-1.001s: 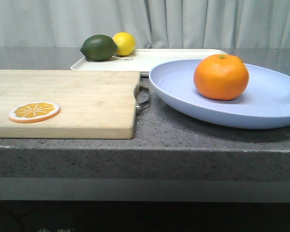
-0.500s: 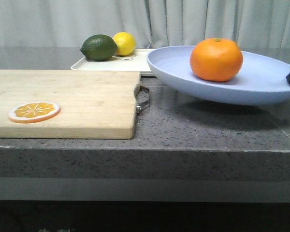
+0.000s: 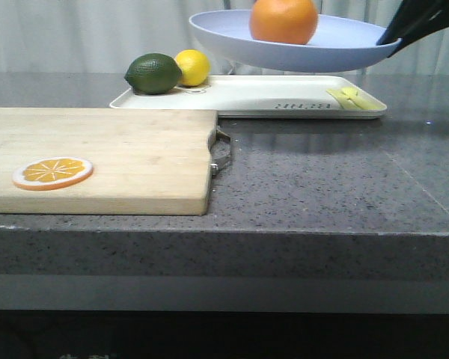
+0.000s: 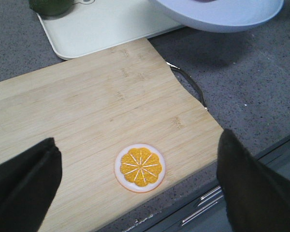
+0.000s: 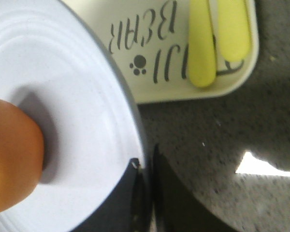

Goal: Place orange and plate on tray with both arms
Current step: 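Lift the plate with the orange and carry it onto the cream tray, then open the right gripper to release the plate and raise it away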

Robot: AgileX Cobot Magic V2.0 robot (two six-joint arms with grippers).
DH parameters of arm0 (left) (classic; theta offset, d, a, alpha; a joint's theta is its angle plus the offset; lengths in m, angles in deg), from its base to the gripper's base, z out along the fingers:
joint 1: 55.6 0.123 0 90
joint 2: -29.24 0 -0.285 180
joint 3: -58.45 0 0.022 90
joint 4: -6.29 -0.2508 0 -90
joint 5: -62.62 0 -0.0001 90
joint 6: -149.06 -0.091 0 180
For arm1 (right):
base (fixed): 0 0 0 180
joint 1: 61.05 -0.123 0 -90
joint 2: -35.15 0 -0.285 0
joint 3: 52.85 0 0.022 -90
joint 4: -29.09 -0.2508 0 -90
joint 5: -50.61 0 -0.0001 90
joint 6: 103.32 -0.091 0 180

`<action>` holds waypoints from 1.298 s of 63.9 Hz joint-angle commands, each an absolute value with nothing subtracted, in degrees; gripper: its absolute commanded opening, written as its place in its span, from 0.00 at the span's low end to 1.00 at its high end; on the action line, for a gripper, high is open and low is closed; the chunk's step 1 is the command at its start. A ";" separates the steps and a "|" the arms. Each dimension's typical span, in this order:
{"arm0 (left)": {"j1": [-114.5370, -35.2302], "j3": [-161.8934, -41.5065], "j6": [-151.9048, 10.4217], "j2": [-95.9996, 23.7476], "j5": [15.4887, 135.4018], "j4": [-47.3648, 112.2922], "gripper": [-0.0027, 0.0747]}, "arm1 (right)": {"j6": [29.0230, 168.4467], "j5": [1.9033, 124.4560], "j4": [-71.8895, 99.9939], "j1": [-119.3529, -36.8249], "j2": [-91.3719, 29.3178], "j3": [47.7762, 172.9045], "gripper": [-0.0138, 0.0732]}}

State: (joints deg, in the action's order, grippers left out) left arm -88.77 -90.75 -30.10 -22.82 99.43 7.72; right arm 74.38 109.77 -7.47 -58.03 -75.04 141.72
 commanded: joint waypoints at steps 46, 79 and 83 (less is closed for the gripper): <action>-88.62 -92.31 -29.58 -22.53 94.81 7.76 0.85 | 54.37 112.42 2.78 -62.40 -99.91 181.51 0.08; -88.62 -92.31 -29.58 -22.53 94.81 7.76 0.85 | 54.73 112.07 2.69 -62.45 -100.41 181.51 0.11; -88.62 -92.31 -29.58 -22.53 94.81 7.76 0.85 | 54.99 112.07 2.69 -62.45 -100.41 181.64 0.17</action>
State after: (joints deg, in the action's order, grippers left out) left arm -88.77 -90.75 -30.10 -22.82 99.02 7.72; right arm 54.42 115.05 5.23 -62.29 -104.86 179.50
